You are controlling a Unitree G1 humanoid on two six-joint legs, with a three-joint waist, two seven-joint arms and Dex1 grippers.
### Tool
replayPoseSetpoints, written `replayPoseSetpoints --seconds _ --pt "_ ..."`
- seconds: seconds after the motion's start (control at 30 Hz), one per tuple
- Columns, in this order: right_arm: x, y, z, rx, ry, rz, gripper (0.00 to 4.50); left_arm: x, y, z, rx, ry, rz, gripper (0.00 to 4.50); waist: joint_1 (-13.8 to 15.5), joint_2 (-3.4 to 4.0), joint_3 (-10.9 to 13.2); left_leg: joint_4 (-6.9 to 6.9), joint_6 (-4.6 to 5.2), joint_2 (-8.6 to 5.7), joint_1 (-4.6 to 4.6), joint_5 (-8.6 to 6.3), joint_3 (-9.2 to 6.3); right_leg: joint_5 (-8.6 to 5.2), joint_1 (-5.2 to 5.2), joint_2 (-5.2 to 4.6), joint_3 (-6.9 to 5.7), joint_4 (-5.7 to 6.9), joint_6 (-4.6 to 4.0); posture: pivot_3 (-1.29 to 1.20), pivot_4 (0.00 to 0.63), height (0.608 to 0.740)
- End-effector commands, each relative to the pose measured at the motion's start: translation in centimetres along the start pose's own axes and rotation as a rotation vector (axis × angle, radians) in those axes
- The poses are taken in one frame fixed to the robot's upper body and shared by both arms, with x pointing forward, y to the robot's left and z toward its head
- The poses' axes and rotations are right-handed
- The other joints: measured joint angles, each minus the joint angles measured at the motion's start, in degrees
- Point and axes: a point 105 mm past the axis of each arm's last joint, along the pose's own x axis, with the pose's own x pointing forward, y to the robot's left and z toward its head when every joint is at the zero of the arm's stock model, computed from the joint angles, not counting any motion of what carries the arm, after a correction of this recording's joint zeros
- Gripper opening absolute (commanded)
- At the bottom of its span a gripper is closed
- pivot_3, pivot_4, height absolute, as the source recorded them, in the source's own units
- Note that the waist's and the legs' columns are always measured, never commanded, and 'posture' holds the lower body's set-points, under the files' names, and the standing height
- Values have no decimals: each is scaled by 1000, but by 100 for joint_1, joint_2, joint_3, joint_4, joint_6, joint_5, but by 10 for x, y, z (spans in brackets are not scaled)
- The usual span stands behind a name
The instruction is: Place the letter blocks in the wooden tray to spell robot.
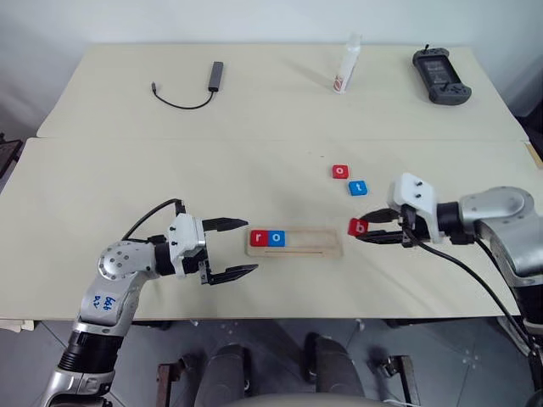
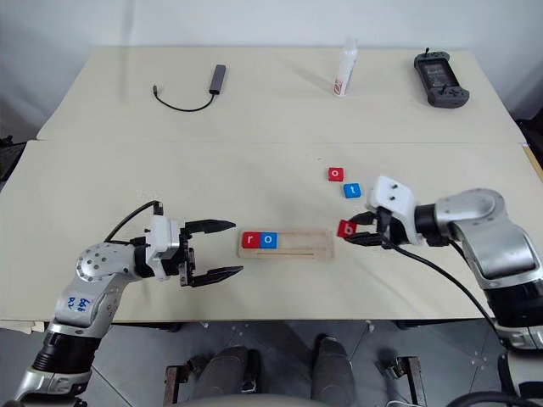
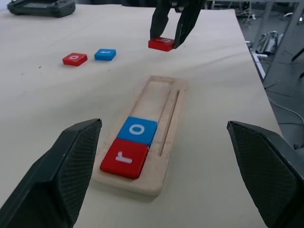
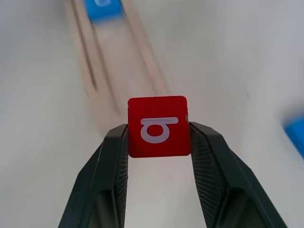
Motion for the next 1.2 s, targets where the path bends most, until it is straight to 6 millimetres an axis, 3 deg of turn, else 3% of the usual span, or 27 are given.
replayPoseSetpoints --seconds 0.03,0.23,0.57,0.87,1.07,1.2 --pt "18 6 15 -12 0 29 1459 -2 -2 3 21 -13 23 4500 1 0 0 0 0 0 -1 0 0 0 -1 -1 0 0 0 0 150 740" --pt "48 11 22 -73 13 67 1459 -4 -6 2 14 -10 60 4500 26 0 0 13 0 -5 -17 -3 -12 0 -4 -4 -7 2 0 0 150 740" --pt "69 7 29 -115 6 59 1459 -9 -10 1 11 -1 113 4500 -3 0 0 13 -1 -3 -16 -3 -12 0 -5 -2 -10 6 0 0 150 740" --pt "57 8 35 -104 -15 87 4477 -12 -9 2 11 3 134 4500 3 0 0 12 0 -4 -17 -3 -13 0 -5 -3 -11 4 0 0 150 740" --pt "45 -1 30 -79 -15 46 4477 -10 -6 2 14 -2 140 4500 -1 0 0 12 0 -4 -16 -3 -11 0 -5 -3 -11 5 0 0 150 740" --pt "35 -22 37 -50 -81 -68 3568 -7 -4 1 15 -7 139 4500 8 0 0 13 0 -4 -16 -3 -12 0 -4 -3 -11 5 0 0 150 740"
